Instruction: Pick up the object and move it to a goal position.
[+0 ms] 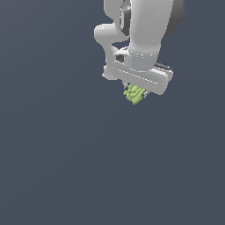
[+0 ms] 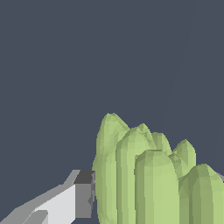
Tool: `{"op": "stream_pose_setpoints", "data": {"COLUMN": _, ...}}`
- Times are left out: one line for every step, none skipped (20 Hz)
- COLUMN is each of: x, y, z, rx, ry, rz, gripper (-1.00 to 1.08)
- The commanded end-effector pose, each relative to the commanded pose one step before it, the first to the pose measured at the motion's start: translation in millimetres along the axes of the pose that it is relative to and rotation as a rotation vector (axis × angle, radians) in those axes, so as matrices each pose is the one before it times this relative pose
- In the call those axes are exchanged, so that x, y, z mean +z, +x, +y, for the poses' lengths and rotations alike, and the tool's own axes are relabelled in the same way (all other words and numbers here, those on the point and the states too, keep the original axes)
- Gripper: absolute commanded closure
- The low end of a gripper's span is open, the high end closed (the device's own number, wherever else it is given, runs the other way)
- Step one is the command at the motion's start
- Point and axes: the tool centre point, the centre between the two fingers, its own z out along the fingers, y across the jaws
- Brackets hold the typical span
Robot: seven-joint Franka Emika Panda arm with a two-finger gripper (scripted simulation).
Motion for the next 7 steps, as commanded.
{"op": "stream_pose_setpoints", "data": {"x": -10.39, "y": -1.96, "z": -0.34, "rx": 0.00022, "ry": -0.00114, "rz": -0.00096, "gripper": 1.08}}
{"op": "stream_pose_setpoints", "data": {"x": -2.75, "y": -0.46, "z": -0.41, "rx": -0.00051, "ry": 0.00026, "rz": -0.00038, "gripper": 1.08}}
{"op": "stream_pose_setpoints", "data": {"x": -2.23, "y": -0.25, "z": -0.28, "rx": 0.0, "ry": 0.0, "rz": 0.0, "gripper": 1.08}}
{"op": "stream_pose_setpoints", "data": {"x": -1.66, "y": -0.13, "z": -0.29, "rx": 0.0, "ry": 0.0, "rz": 0.0, "gripper": 1.08}}
{"op": "stream_pose_setpoints", "data": {"x": -1.11, "y": -0.03, "z": -0.27, "rx": 0.0, "ry": 0.0, "rz": 0.0, "gripper": 1.08}}
{"op": "stream_pose_setpoints", "data": {"x": -0.61, "y": 0.03, "z": -0.2, "rx": 0.0, "ry": 0.0, "rz": 0.0, "gripper": 1.08}}
{"op": "stream_pose_setpoints", "data": {"x": -0.18, "y": 0.02, "z": -0.08, "rx": 0.0, "ry": 0.0, "rz": 0.0, "gripper": 1.08}}
